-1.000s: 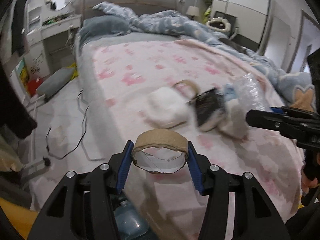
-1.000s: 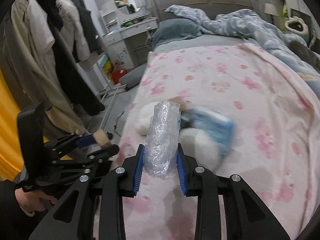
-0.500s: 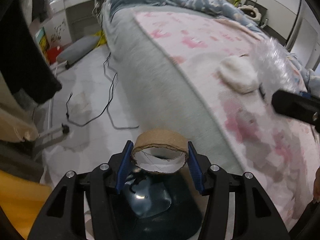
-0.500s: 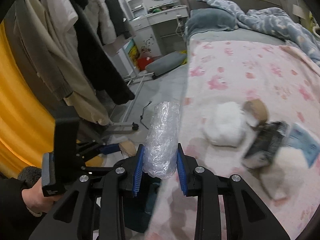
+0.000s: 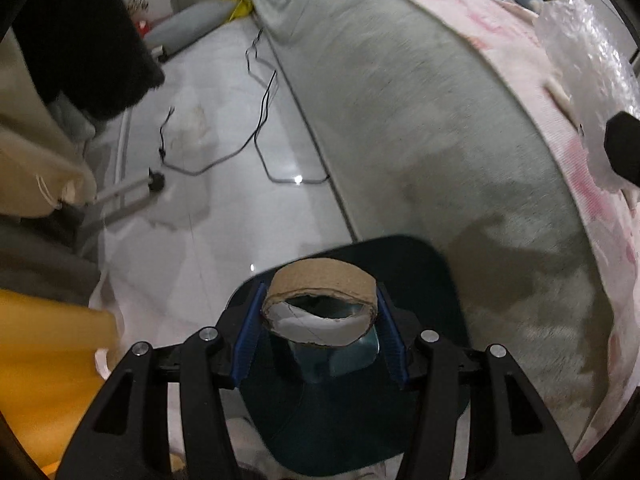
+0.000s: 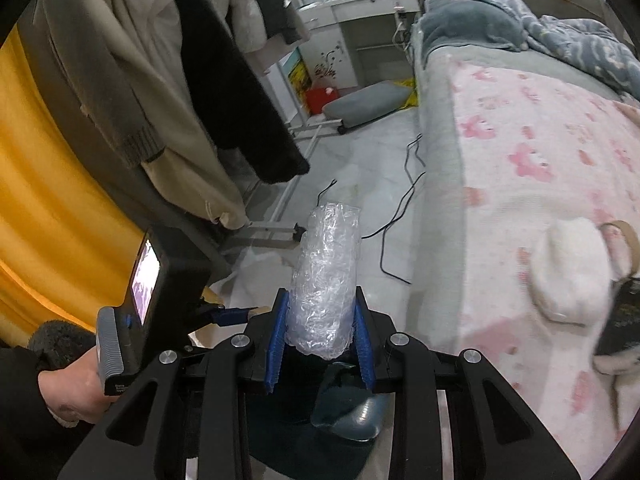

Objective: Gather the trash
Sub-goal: 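Carry the tape roll and bubble wrap in both tools toward the teal bin, then open the left tool to drop the tape roll while the right holds wrap over bin, then open the right tool inside the bin to drop the bubble wrap, then move both tools back up toward the items on the bed, then close the right tool on the white sock on the sheet, then reach the left tool to the black Face tissue pack and grasp it, then carry the tissue pack and sock in both tools toward the teal bin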

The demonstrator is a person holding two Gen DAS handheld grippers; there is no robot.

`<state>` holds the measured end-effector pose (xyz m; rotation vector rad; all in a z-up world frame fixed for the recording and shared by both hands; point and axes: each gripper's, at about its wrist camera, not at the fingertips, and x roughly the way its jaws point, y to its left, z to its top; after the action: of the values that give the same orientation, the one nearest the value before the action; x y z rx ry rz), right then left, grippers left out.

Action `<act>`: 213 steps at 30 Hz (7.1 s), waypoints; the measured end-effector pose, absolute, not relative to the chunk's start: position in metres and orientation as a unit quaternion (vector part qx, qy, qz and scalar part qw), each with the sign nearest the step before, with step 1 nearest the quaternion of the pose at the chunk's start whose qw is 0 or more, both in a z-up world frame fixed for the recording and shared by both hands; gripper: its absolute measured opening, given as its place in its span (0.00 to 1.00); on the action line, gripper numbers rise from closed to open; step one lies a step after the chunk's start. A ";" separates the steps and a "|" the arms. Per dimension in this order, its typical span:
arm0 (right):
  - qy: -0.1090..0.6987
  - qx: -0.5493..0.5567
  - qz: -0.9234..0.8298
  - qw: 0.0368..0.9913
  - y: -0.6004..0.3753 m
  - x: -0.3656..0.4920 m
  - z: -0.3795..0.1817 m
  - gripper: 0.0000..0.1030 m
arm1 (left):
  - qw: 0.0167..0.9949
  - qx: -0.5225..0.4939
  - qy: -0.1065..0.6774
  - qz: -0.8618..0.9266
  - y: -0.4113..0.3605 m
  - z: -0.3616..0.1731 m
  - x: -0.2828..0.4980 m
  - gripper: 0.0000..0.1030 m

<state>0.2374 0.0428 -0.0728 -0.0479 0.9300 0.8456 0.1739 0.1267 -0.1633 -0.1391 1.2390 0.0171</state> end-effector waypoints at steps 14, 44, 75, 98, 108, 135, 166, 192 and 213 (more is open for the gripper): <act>0.470 -0.063 0.407 0.781 0.096 0.238 -0.104 0.30 | 0.796 -0.096 0.597 -0.010 0.156 -0.162 0.157 0.73; 0.614 -0.208 0.391 0.653 0.153 0.204 -0.230 0.31 | 0.924 -0.122 0.361 0.006 0.216 -0.045 0.117 0.81; 0.537 -0.214 0.409 0.706 0.113 0.197 -0.162 0.58 | 0.957 -0.130 0.258 -0.025 0.149 0.022 0.128 0.87; 0.359 -0.166 0.294 0.870 -0.027 0.220 -0.057 0.61 | 0.949 -0.135 0.275 -0.071 0.072 0.013 0.160 0.87; 0.344 -0.130 0.235 0.900 -0.095 0.233 -0.051 0.67 | 0.946 -0.125 0.283 -0.095 0.035 0.008 0.169 0.87; 0.381 -0.091 0.143 0.909 -0.188 0.251 -0.083 0.44 | 0.929 -0.113 0.318 -0.150 -0.040 -0.015 0.187 0.88; 0.354 0.055 0.158 0.920 -0.290 0.220 -0.062 0.35 | 0.911 -0.048 0.370 -0.175 -0.144 -0.070 0.212 0.90; 0.356 0.064 0.161 0.918 -0.316 0.204 -0.065 0.35 | 0.894 -0.008 0.413 -0.176 -0.160 -0.097 0.246 0.52; 0.345 0.032 0.216 0.913 -0.211 0.235 -0.037 0.35 | 0.895 -0.031 0.400 -0.193 -0.074 -0.053 0.215 0.52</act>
<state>0.2350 -0.2110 -0.0367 0.0652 0.7114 0.4450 0.2147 -0.0741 -0.0528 -0.0650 0.8284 -0.4010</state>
